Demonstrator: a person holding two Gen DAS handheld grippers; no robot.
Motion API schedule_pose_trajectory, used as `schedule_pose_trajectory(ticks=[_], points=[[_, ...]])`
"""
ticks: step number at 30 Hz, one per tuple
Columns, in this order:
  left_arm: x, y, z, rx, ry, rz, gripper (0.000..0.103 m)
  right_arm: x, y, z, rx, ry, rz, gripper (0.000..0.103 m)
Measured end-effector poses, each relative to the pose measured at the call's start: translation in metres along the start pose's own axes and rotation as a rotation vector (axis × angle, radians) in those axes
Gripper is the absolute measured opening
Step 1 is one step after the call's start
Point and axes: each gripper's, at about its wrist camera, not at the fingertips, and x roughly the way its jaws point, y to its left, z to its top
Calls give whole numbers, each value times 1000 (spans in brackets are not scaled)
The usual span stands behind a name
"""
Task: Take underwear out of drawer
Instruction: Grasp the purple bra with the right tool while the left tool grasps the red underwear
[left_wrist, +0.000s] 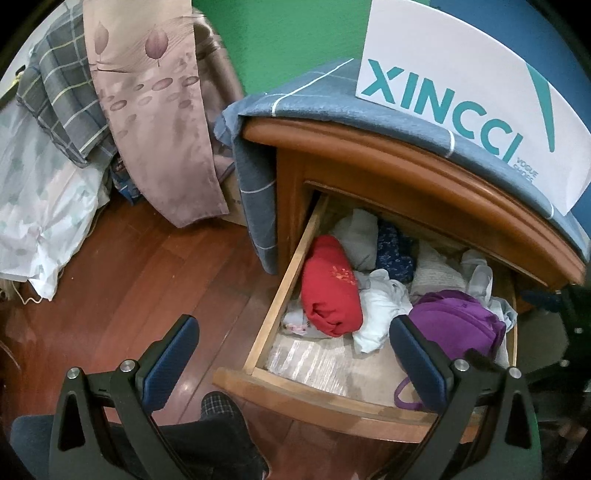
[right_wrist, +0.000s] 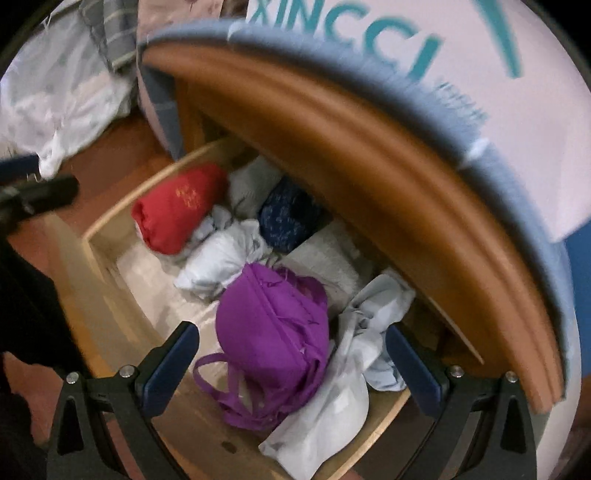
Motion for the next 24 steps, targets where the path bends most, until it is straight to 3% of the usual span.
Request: schedule_pose_trajectory(ticks=[15, 18, 24], points=[[11, 10, 2, -54, 34, 13, 103, 86, 30, 4, -159, 187, 16, 102], [14, 11, 2, -62, 43, 16, 103, 86, 35, 3, -185, 175, -15, 97], [25, 13, 0, -64, 80, 15, 103, 76, 26, 1, -141, 143, 2, 82]])
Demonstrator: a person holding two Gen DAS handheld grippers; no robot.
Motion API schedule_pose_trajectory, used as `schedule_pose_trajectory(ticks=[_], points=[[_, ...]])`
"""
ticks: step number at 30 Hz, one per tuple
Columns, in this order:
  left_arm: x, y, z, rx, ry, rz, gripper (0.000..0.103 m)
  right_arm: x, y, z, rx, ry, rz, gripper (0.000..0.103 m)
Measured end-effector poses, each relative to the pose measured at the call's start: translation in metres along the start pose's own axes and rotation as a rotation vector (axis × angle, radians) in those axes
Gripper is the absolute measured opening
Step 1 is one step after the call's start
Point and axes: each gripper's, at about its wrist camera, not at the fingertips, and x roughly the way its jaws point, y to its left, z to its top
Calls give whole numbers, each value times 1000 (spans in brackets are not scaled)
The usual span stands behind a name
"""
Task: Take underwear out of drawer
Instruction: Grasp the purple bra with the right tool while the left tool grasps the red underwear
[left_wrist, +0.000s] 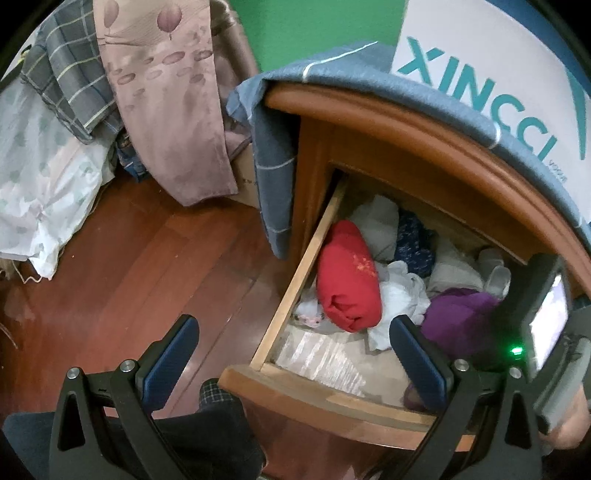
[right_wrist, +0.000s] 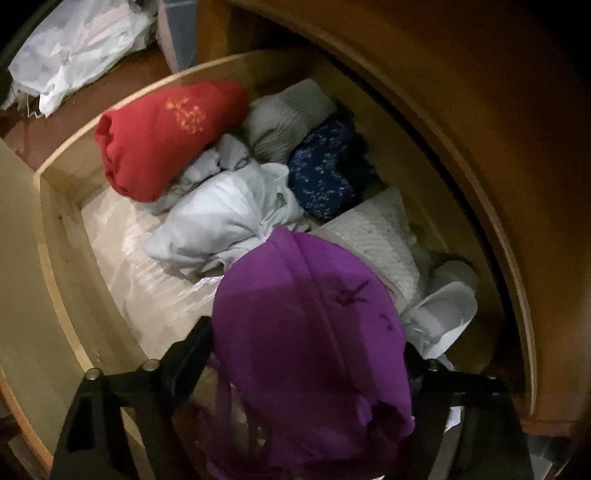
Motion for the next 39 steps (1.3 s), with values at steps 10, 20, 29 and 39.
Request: schedule_pose_trajectory(ticks=[10, 20, 29, 39], points=[[18, -5, 5, -13, 73, -135, 102, -18, -22, -12, 92, -30, 44, 57], [53, -28, 21, -57, 217, -194, 100, -35, -31, -37, 244, -93, 119, 55], [86, -28, 34, -123, 323, -201, 99, -40, -42, -37, 287, -134, 158, 55], [113, -39, 34, -121, 361, -165, 89, -40, -39, -37, 278, -142, 164, 55]])
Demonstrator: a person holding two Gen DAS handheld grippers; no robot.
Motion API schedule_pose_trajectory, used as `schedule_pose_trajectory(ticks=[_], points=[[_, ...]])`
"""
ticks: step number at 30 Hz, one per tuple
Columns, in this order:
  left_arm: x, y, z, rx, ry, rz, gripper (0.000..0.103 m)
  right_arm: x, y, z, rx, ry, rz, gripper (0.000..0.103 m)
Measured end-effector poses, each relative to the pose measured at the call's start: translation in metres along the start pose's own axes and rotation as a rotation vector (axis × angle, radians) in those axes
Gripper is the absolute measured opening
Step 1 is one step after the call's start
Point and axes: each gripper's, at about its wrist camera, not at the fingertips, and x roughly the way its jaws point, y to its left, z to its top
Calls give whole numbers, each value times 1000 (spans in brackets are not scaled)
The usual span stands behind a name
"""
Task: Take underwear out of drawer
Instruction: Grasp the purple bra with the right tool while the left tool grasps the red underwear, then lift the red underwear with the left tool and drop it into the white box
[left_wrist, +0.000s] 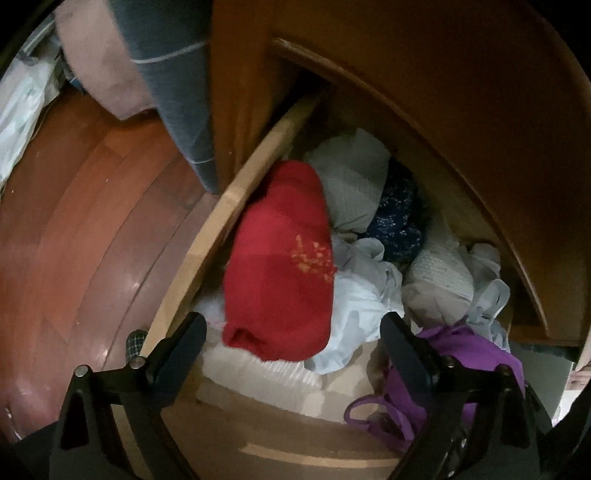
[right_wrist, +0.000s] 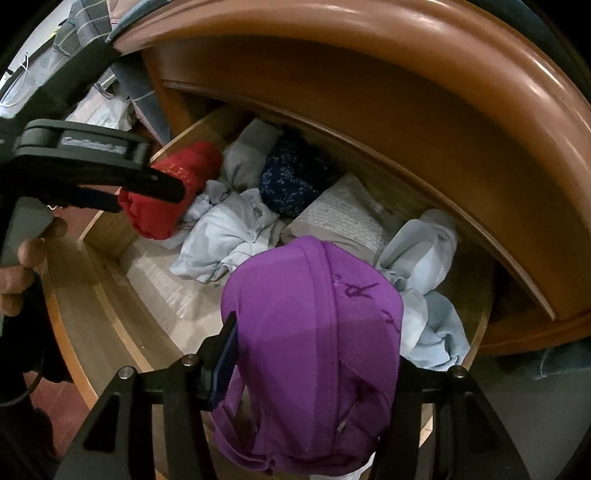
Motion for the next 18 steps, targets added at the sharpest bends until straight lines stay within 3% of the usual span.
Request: schedule_pose_trajectory(ticks=[5, 7, 12, 18], points=[[11, -3, 5, -14, 3, 28, 67, 1, 0, -2, -1, 0, 0, 55], [14, -1, 5, -19, 5, 58, 49, 0, 0, -3, -2, -1, -1, 55], [8, 1, 2, -14, -20, 24, 37, 0, 0, -4, 4, -5, -3, 55], [-16, -7, -12, 61, -46, 23, 35, 0, -1, -4, 8, -11, -2, 55]])
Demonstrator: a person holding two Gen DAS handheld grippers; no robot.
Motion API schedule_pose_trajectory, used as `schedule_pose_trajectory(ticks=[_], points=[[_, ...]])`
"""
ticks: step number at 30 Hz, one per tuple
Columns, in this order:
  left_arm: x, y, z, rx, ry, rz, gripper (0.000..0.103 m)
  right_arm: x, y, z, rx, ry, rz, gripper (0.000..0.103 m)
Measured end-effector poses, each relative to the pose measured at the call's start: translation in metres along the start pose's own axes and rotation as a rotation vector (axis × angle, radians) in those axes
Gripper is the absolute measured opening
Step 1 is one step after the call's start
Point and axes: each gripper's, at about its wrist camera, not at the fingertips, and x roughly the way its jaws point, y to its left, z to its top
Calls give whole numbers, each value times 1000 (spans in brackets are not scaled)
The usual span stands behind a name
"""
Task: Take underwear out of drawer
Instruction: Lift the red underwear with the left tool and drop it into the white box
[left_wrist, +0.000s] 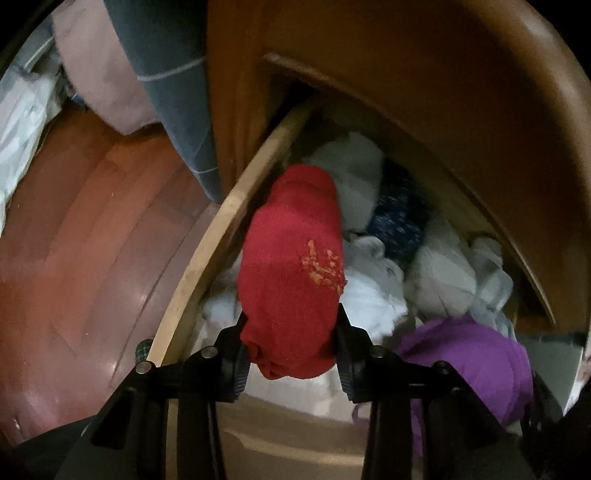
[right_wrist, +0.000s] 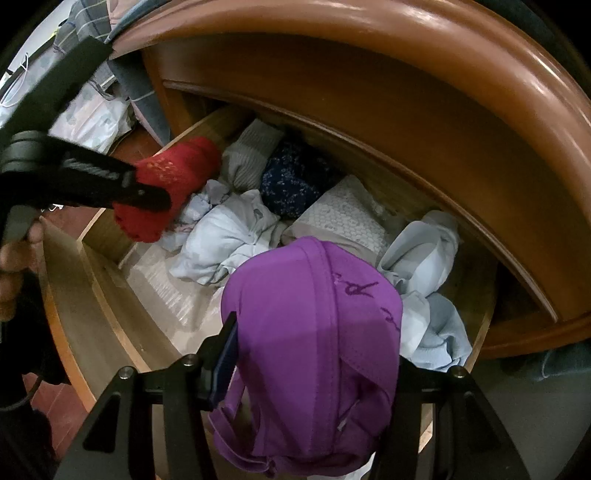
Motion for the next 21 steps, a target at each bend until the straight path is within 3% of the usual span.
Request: schedule_pose_trajectory(ticks=[11, 21], points=[[-83, -13, -40, 156, -77, -25, 35, -10, -4, 1, 26, -38, -2, 55], [-202, -20, -40, 271, -286, -72, 35, -24, -3, 2, 42, -92, -2, 55]])
